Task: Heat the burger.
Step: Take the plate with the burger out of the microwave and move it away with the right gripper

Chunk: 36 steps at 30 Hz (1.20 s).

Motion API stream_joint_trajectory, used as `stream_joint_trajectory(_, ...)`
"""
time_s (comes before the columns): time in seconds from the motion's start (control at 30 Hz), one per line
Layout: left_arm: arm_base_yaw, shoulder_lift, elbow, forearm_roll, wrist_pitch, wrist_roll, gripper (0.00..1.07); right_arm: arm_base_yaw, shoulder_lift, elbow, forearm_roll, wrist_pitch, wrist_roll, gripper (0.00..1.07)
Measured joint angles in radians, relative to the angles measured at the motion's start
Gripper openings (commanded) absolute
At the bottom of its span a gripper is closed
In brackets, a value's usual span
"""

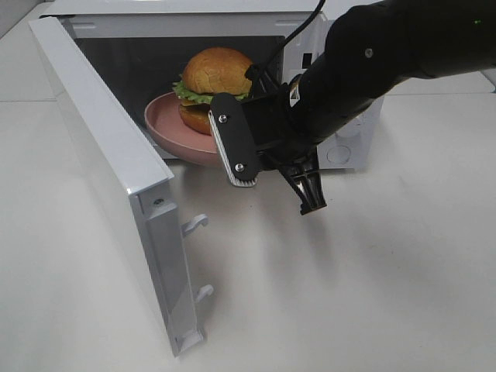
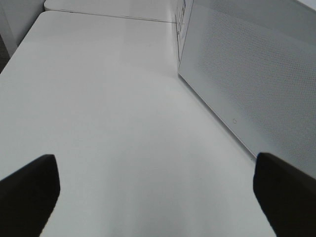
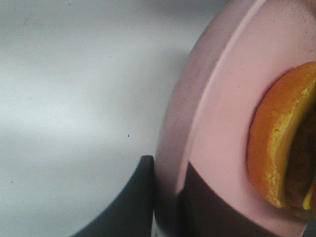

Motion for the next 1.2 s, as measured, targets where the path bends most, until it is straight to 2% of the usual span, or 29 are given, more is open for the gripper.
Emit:
stream_joint_trajectory(0.37,0.0,0.0,0.0,0.0,0.0,0.0,1.0,0.0,-0.089,0.135,-0.014,-0.094,0.0,0.0)
stream_joint_trajectory(0.8,0.0,0.0,0.0,0.0,0.0,0.0,1.0,-0.005,-0.257,0.35,-0.02,-0.222,0.028,0.0)
stream_joint_trajectory(1.2,0.0,0.0,0.0,0.0,0.0,0.0,1.0,0.001,-0.386,0.452,-0.045,-0.215,0.057,0.0)
